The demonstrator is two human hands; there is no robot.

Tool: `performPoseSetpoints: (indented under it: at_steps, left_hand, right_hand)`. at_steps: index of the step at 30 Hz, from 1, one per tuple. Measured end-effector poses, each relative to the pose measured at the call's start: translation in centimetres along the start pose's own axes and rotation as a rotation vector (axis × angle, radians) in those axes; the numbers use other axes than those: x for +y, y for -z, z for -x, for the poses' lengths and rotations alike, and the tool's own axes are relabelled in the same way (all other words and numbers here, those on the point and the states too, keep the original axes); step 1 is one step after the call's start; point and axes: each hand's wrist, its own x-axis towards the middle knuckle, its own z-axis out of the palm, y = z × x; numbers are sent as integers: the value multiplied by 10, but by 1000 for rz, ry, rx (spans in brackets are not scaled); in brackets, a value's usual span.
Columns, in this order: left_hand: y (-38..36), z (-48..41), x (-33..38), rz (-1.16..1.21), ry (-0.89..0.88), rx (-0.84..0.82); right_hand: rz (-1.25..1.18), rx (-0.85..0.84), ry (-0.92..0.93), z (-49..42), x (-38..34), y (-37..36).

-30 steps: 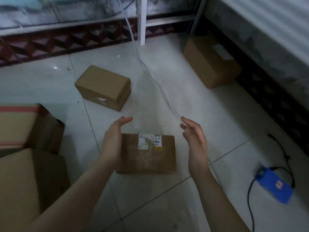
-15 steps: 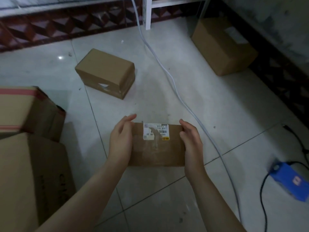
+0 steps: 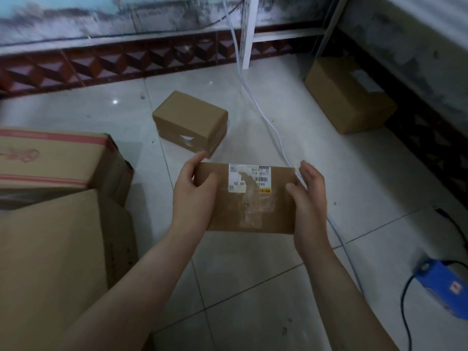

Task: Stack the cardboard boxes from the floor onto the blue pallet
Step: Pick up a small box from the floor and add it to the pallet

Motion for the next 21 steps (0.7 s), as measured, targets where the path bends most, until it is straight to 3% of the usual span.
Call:
performPoseSetpoints:
  at_steps: [6,12,21]
  left_hand:
    - [40,8,72,33,-17,85]
    - [108,44,177,61,-7,172]
    - [218,109,341,58,-42,330]
  right_hand:
    - [66,-34,26,3,-74,-25]
    - [128,-185,91,33,-193,-63]
    - [82,-295,20,95,-376,-140]
